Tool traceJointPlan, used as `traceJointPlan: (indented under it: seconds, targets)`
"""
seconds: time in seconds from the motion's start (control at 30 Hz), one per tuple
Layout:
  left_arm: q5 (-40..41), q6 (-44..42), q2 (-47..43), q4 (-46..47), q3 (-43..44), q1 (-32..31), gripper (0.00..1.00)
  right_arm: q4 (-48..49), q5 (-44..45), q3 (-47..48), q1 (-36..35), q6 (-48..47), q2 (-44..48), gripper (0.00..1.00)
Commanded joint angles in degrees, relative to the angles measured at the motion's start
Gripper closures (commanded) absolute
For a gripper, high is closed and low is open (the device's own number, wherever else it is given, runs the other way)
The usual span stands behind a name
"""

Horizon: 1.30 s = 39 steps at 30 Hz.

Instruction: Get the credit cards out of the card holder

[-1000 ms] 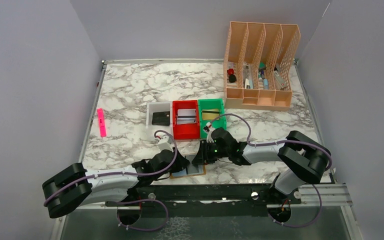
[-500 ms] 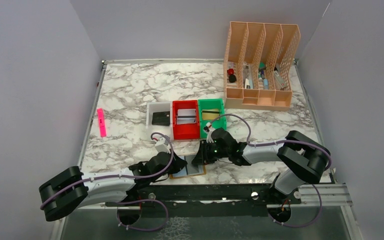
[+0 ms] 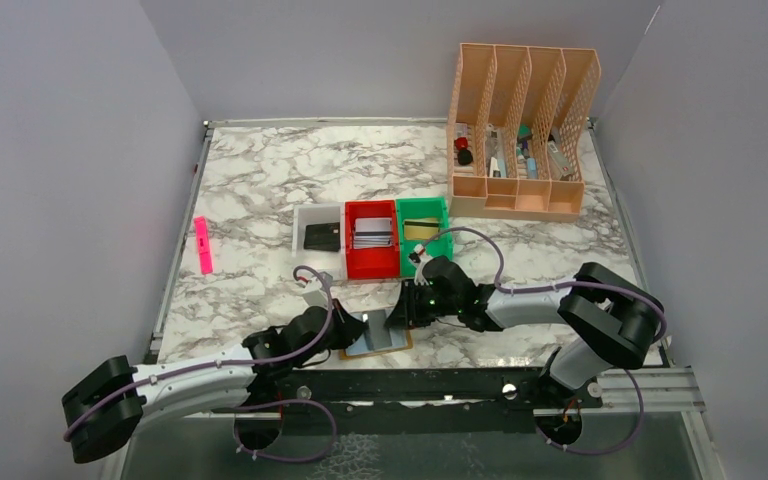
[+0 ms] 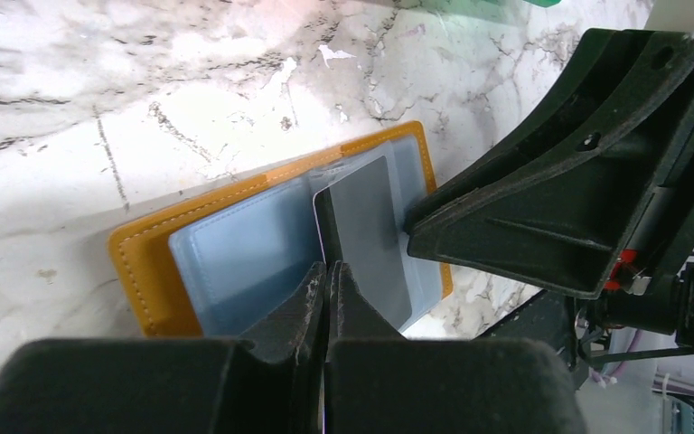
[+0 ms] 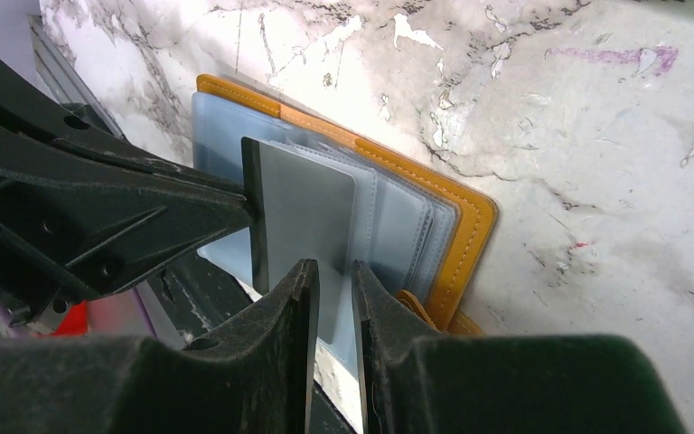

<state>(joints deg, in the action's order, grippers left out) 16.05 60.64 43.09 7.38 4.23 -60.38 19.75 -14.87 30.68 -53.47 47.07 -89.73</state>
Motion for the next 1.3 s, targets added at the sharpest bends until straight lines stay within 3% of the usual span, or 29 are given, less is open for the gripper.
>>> traceJointPlan:
  seconds: [0.0,0.3,0.6,0.87,1.27]
  targets:
    - [1.7,-2.0,-1.3,-5.4,-0.6,0.1,1.00,-11.1,5.9,-2.0,0.1,-2.6,-2.1,0.73]
    - [1.9,-3.2,0.6,-7.1,1.3,0.1,1.00,-11.6,5.3,-1.5,0.1,-3.3,-1.5,0.73]
    - [0.8,-3.6,3.1,-3.3,1.3,0.1,1.00,-9.3,-3.1,1.5,0.0,-7.1,4.3,0.70]
    - [0.5,-3.9,4.6,-2.7,2.0,0.1,1.00,-7.5,-5.0,3.1,-1.9,-8.1,0.5,0.67]
    - [0.3,-4.1,3.6,-3.4,2.6,0.1,1.00,-11.9,2.0,5.3,-4.2,-7.8,-3.2,0.60]
